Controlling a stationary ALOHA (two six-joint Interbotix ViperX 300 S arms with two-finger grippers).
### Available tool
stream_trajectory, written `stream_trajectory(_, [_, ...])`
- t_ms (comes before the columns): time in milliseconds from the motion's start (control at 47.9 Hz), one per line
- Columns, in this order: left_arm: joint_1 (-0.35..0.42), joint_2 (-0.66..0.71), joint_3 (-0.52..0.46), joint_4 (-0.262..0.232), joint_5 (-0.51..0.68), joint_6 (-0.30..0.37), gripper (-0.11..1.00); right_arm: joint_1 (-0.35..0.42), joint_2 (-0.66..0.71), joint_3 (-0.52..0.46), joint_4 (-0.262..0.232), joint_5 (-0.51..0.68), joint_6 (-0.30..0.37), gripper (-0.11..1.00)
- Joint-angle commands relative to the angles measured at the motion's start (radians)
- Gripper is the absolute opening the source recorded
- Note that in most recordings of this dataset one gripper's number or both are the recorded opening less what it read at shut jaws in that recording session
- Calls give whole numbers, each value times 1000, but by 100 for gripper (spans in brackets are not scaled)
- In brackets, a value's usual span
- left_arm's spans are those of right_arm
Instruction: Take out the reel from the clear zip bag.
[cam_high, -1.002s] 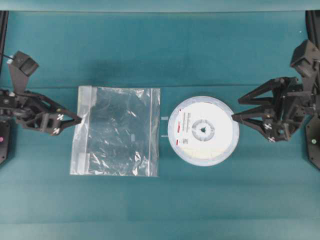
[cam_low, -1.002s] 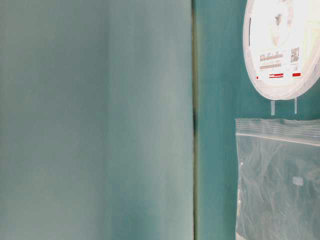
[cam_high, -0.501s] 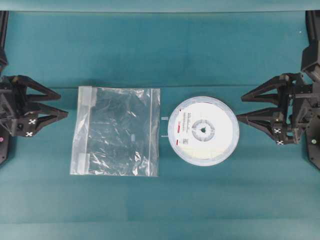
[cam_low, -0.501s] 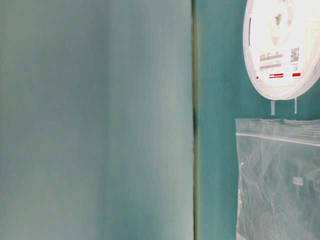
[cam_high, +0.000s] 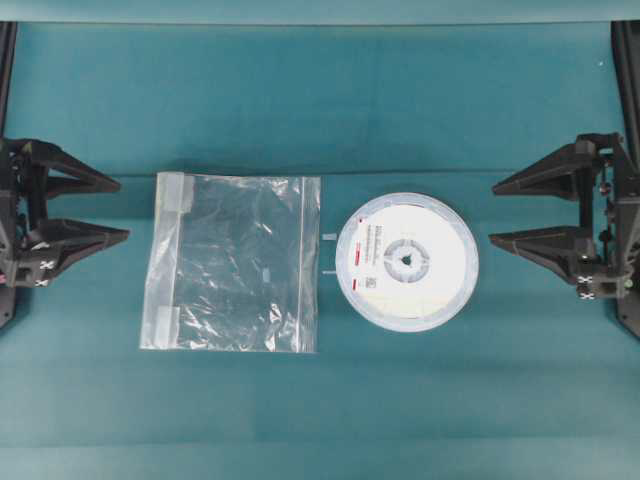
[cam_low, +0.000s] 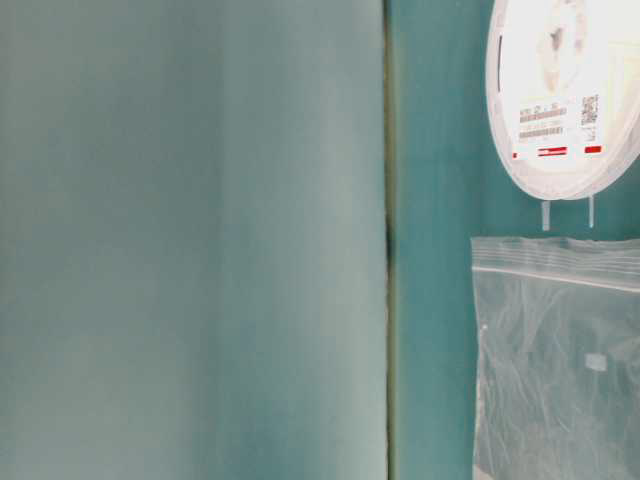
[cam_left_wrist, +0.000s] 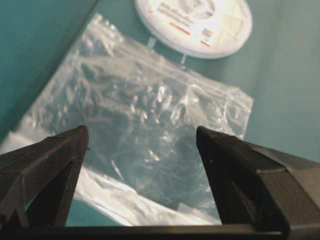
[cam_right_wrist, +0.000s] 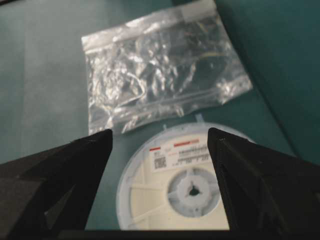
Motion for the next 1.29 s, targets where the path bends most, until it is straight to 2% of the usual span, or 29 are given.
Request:
stream_trajectory(0, [-6,-3,-28,3,-20,48,93,2,-11,-6,-3,-5,-35,88])
stream_trajectory(209, [-6,-35,-29,3,-21,170,91,2,-21,-5,-3,26,-44,88])
stream_trajectory(334, [-6,-41,-31,3,-20,209,90,3,-23,-5,-3,63,-48,88])
stream_trajectory(773, [-6,-51,-32,3,-17,253,89,3,-49,-2,-3,64,-58,88])
stream_trajectory(1274, [-6,-54,-32,3,-15,256,89,5,-49,-2,-3,61,-60,88])
